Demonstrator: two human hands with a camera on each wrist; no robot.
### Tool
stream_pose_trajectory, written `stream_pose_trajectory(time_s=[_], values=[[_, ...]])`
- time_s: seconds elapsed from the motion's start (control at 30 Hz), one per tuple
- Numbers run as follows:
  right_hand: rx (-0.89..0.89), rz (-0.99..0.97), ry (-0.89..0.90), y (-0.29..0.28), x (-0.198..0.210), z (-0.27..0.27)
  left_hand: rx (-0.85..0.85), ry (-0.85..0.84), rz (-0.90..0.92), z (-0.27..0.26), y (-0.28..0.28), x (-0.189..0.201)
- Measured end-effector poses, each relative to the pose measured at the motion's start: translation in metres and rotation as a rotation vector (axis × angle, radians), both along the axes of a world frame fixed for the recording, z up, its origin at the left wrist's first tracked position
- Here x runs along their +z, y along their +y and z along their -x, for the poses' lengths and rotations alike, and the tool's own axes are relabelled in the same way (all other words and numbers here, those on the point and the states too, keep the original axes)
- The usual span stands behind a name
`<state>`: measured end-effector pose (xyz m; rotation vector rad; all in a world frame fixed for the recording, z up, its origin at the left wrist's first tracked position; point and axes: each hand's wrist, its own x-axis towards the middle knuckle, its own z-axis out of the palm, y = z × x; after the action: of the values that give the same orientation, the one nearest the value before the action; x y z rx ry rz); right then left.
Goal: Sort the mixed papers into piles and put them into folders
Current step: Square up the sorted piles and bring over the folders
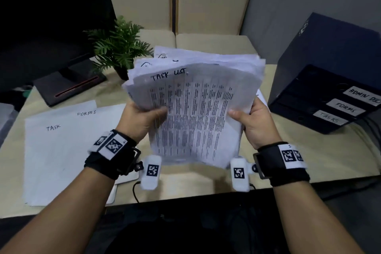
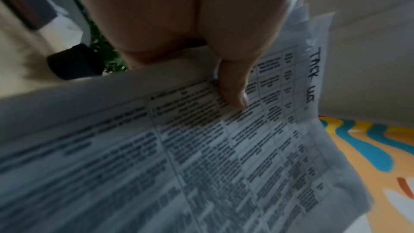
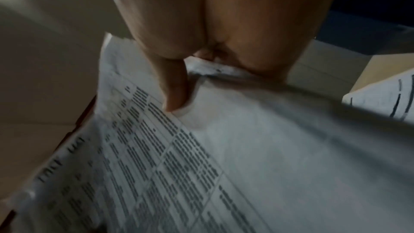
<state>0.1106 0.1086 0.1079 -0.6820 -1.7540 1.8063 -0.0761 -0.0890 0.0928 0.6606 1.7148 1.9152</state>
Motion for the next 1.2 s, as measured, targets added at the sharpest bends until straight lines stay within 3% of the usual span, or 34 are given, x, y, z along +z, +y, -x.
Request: stream_pose_trajectory(time_s=[0.07, 0.17, 0.3, 0.5, 0.73, 0.87, 1.1, 1.2], values=[[-0.015, -0.024, -0.046, -0.002, -0.010, -0.001, 0.038, 0.117, -0.012, 0.000, -0.004, -0.001], [-0.022, -0.033, -0.094, -0.015, -0.029, -0.004, -0.015, 0.323, 0.107, -0.002, -0.013, -0.015], [-0.099, 0.018, -0.096, -0.037, -0.045, -0.001, 0.077, 0.213, 0.083, -0.010, -0.011, -0.038], [-0.234, 0.137, 0.060, -0.048, -0.022, 0.009, 0.161, 0.095, -0.019, -0.021, 0.004, -0.032], [-0.479, 0.010, -0.081, -0.032, -0.012, 0.032, 0.123, 0.111, -0.099, -0.020, 0.001, -0.025], [-0.490, 0.042, -0.076, -0.030, -0.014, 0.034, 0.207, 0.095, -0.103, -0.014, 0.001, -0.020], [-0.483, -0.064, -0.091, -0.037, -0.007, 0.037, 0.527, 0.046, -0.014, -0.015, 0.023, -0.007], [-0.309, -0.034, 0.034, -0.036, -0.009, 0.026, 0.404, -0.013, -0.132, -0.008, 0.017, -0.006]])
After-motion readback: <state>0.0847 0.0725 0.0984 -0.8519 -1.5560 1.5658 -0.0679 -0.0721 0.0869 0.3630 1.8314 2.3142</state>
